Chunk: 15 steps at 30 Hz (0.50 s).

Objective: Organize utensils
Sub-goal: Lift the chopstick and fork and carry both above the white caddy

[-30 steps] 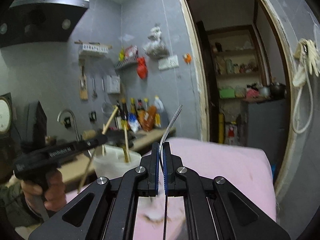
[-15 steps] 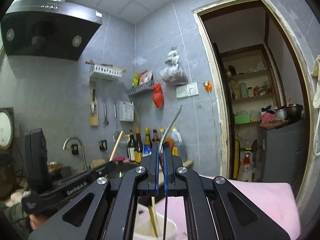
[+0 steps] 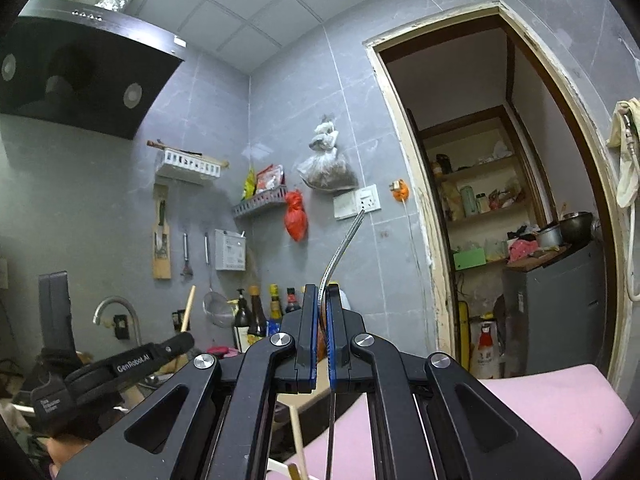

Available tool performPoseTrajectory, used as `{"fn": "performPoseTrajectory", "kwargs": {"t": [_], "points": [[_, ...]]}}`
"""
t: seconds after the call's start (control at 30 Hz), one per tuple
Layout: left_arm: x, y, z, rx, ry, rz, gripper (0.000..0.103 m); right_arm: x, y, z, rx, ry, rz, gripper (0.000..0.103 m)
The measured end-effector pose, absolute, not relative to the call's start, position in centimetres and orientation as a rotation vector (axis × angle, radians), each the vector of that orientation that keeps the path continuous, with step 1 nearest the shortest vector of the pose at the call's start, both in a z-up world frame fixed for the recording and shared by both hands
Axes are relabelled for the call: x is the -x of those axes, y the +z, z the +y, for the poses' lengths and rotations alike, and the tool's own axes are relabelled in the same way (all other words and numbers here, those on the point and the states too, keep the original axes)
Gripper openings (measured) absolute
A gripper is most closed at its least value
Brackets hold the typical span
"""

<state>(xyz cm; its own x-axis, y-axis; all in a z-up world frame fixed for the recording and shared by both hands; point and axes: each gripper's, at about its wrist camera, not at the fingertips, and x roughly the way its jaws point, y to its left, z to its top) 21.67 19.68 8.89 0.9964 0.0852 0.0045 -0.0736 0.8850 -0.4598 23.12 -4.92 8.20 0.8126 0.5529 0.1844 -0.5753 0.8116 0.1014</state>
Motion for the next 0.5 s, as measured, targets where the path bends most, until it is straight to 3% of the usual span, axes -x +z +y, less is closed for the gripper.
{"fn": "performPoseTrajectory", "kwargs": {"t": [0.5], "points": [[-21.8, 7.7, 16.0, 0.384, 0.131, -0.071, 0.003, -23.9, 6.4, -5.0, -0.167, 0.63, -0.123, 0.002]]}}
